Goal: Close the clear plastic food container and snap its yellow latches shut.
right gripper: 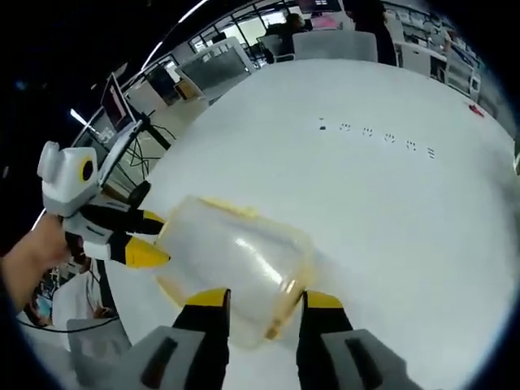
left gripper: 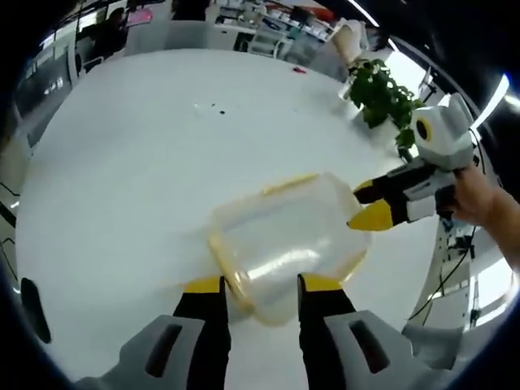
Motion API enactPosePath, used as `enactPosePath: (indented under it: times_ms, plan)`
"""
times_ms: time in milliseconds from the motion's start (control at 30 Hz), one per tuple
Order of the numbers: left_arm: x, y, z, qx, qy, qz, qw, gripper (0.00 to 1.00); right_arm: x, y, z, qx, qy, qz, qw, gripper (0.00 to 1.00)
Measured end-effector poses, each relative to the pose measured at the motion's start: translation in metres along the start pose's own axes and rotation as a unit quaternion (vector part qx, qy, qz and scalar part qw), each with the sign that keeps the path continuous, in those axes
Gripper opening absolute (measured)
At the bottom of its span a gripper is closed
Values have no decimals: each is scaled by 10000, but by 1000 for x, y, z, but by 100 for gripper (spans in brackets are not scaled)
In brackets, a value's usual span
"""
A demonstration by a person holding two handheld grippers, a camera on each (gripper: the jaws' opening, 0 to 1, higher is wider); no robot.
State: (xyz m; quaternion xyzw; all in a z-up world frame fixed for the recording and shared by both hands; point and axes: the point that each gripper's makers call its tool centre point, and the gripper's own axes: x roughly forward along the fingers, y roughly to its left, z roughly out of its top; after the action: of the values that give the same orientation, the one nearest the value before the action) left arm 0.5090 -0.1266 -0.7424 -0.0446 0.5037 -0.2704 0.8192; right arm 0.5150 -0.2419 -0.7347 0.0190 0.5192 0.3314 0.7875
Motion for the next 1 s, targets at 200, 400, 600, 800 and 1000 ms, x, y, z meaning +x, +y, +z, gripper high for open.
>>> enactPosePath:
  times_ms: [200,400,600,800,1000]
  plan:
    - [1,-2,-1,70,37,23,10000,30,-1,-1,-4,99,-78,-47,9999,30]
    - [1,-7,2,120,-7,-13,9999,30,-5,-2,-12,257,-113,-127,9995,30]
    - [-1,-10,0,215,9,-95,9997,30,-8,-1,-18,434,-155,-204,9987,30]
    - [-3,-11,0,244,-19,-122,9996,31,-10,-3,-19,522,-236,-221,9981,31]
    - [-5,-11,0,294,-37,-112,9995,31,-10,-5,-19,577,-270,-215,9977,33]
